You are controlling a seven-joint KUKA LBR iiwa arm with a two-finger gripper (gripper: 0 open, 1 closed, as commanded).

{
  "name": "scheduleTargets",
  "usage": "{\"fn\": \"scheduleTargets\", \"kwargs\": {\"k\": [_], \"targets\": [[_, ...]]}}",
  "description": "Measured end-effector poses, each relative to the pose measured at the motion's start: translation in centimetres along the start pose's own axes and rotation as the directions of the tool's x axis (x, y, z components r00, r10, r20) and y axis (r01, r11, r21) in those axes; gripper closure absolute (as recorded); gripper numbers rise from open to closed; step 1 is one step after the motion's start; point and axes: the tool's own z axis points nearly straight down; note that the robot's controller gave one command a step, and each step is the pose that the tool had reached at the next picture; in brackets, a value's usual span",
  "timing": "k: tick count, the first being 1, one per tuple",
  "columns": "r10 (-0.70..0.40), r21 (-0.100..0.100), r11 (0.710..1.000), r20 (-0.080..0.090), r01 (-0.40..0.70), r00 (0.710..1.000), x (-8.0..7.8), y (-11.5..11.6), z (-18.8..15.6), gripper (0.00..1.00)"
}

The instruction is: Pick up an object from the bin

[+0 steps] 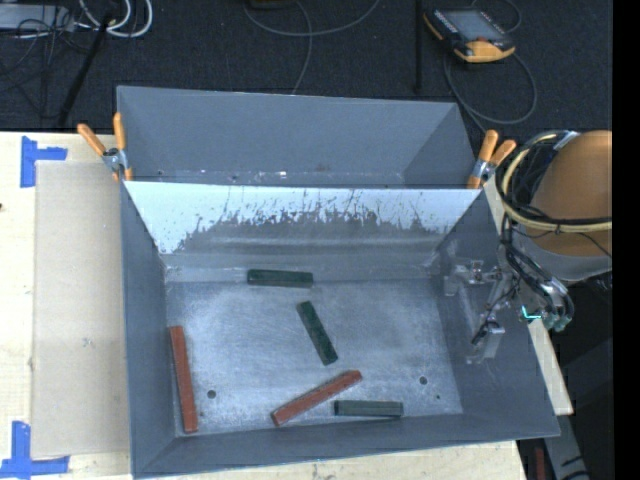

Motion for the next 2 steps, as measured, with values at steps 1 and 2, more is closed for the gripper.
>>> {"fn": "scheduleTargets", "kwargs": {"k": [1, 2], "targets": [[-0.076, -0.002, 0.997, -0.001, 0.076, 0.997, 3.9, 5.3, 11.6, 0.0], [-0.028, -0.002, 1.0, 0.013, 0.028, 1.0, 4.9, 12.7, 11.3, 0.0]]}}
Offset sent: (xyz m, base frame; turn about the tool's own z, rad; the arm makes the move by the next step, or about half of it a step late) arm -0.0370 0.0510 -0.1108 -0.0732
